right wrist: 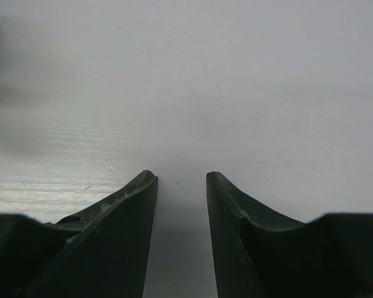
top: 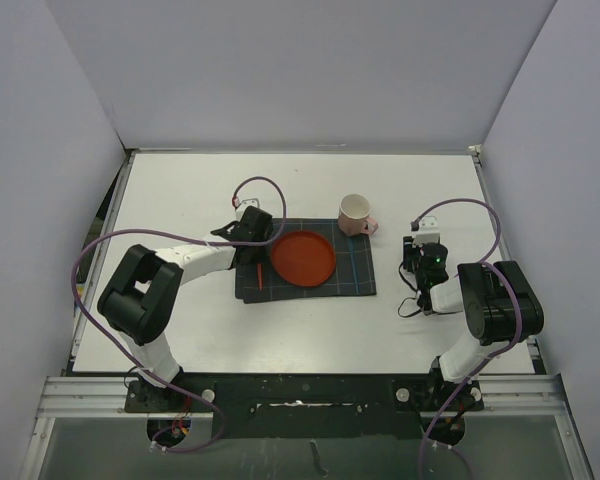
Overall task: Set the dinner table for one person
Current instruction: Adjust the fork on the napkin.
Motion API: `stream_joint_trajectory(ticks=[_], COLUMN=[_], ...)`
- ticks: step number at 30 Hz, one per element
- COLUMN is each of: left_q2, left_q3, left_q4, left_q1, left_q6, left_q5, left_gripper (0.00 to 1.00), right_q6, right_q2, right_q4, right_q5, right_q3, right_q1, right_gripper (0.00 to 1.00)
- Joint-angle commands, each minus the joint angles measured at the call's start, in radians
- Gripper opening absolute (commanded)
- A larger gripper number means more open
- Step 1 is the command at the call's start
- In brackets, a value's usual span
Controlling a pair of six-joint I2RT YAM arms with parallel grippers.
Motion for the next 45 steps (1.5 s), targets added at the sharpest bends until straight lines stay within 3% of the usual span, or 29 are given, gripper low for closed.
stream_joint_trajectory(ticks=[1,8,14,15,18,27,33,35,37,38,40,41,42,45], left_q2=[-0.009,-0.025,-0.058,-0.069,-0.133,-0.453,-0.507,-0.485,-0.440,-0.412,-0.349,-0.318,-0.290,-0.205], left_q3=[0.010,0.000,0.001,0.004,0.028,0.052,0.035,0.001,-0.033,-0.043,-0.047,-0.048,-0.041,0.010], left_q4=[0.024,0.030,0.008,0.000,-0.051,-0.164,-0.196,-0.181,-0.124,-0.101,-0.060,-0.037,-0.018,-0.003], left_q1=[0.005,0.002,-0.007,-0.011,-0.030,-0.023,-0.017,-0.015,-0.017,-0.019,-0.029,-0.041,-0.054,-0.100], left_q6=[-0.010,-0.013,-0.001,0.005,0.042,0.163,0.181,0.145,0.104,0.074,0.013,-0.001,-0.010,-0.009], left_q5=[0.002,-0.013,-0.050,-0.062,-0.127,-0.244,-0.215,-0.182,-0.125,-0.101,-0.071,-0.063,-0.060,-0.061], left_gripper=[0.16,0.25,0.42,0.51,0.95,0.98,0.98,0.92,0.79,0.65,0.24,0.09,0.00,0.00], right_q6=[0.009,0.009,0.010,0.009,0.009,0.005,0.005,0.004,0.004,0.003,0.005,0.005,0.006,0.005], right_q2=[-0.034,-0.034,-0.036,-0.036,-0.034,-0.031,-0.033,-0.033,-0.033,-0.033,-0.034,-0.034,-0.034,-0.036], right_q4=[0.049,0.049,0.049,0.049,0.051,0.056,0.051,0.049,0.048,0.048,0.047,0.046,0.043,0.041], right_q5=[-0.004,-0.005,-0.005,-0.005,-0.005,-0.004,-0.005,-0.007,-0.007,-0.007,-0.008,-0.010,-0.011,-0.018], right_q3=[0.018,0.019,0.018,0.019,0.019,0.018,0.019,0.020,0.020,0.020,0.020,0.020,0.020,0.022], right_q1=[-0.008,-0.008,-0.009,-0.008,-0.008,-0.006,-0.006,-0.005,-0.006,-0.005,-0.006,-0.006,-0.006,-0.006], right_gripper=[0.38,0.38,0.38,0.38,0.39,0.41,0.46,0.46,0.47,0.47,0.47,0.47,0.47,0.47])
